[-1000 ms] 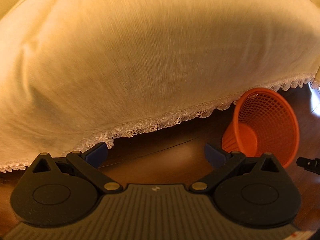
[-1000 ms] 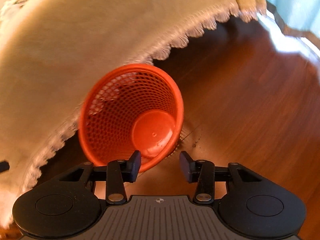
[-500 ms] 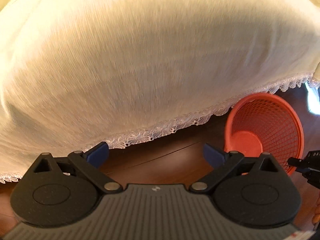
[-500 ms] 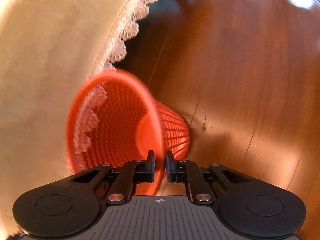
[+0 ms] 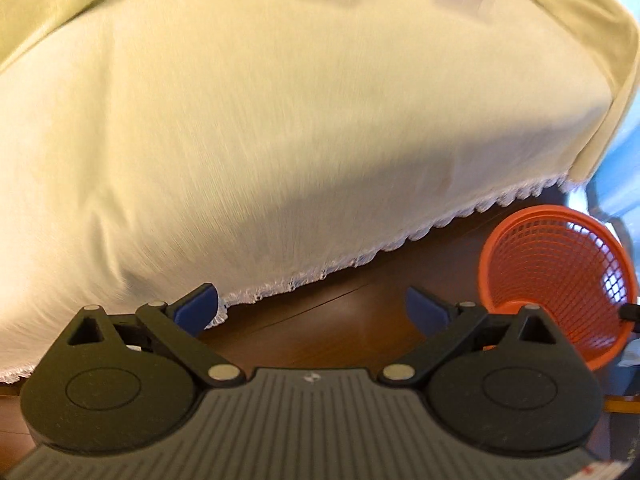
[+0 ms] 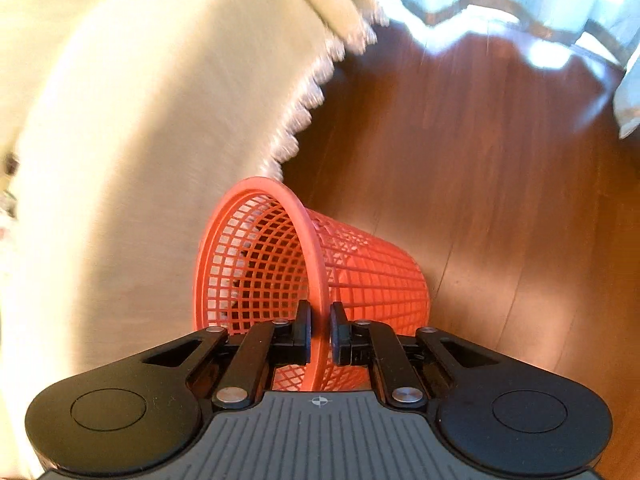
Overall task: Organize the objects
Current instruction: 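Lift the wastebasket with the right gripper while the left gripper moves toward the items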
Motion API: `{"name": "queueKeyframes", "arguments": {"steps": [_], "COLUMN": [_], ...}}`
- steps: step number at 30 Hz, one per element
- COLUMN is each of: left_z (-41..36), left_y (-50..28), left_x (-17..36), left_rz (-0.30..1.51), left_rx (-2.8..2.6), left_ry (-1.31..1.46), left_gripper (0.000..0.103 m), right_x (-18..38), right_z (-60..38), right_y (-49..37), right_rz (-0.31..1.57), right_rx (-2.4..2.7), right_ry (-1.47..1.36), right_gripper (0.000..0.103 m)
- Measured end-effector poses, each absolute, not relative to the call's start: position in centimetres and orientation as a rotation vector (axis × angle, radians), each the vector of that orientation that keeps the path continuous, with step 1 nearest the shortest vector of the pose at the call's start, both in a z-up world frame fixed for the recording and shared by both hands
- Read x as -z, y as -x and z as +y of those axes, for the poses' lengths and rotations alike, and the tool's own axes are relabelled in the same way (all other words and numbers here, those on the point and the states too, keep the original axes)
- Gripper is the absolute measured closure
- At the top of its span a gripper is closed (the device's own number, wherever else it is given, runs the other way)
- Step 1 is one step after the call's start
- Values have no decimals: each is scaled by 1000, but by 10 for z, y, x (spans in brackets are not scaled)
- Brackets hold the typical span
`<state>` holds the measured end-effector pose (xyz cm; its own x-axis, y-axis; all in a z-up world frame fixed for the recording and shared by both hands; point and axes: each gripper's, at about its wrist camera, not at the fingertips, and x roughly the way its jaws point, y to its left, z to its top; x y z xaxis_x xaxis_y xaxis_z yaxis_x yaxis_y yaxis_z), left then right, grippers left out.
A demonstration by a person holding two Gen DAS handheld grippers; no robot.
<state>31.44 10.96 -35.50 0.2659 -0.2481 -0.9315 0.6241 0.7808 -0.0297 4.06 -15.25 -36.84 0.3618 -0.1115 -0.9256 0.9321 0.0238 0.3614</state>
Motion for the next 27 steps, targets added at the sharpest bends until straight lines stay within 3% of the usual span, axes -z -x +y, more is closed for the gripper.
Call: {"name": "queueKeyframes", "arguments": {"steps": [7,12,18,27], "left_z": [100,81,49,-38], "left_y": [-339,-358,-388,-422], "left_x": [279,240,221,223], "left_rz": [1124,1076,1051,1062], "left_rx": [642,682,697,678], "left_ry": [-350,-337,-313,-318], "left_gripper": [4,4,5,5], "right_x": [241,183,167,184], "right_z": [-171,-199,-253,-348], "right_y": [-53,-80,-119,-162], "right_rz": [671,535,478,563], "right_rx": [992,969,932,818], "right_ry": [-1308,-1275,-1272,-1228], "right_gripper": [98,98,98,98]}}
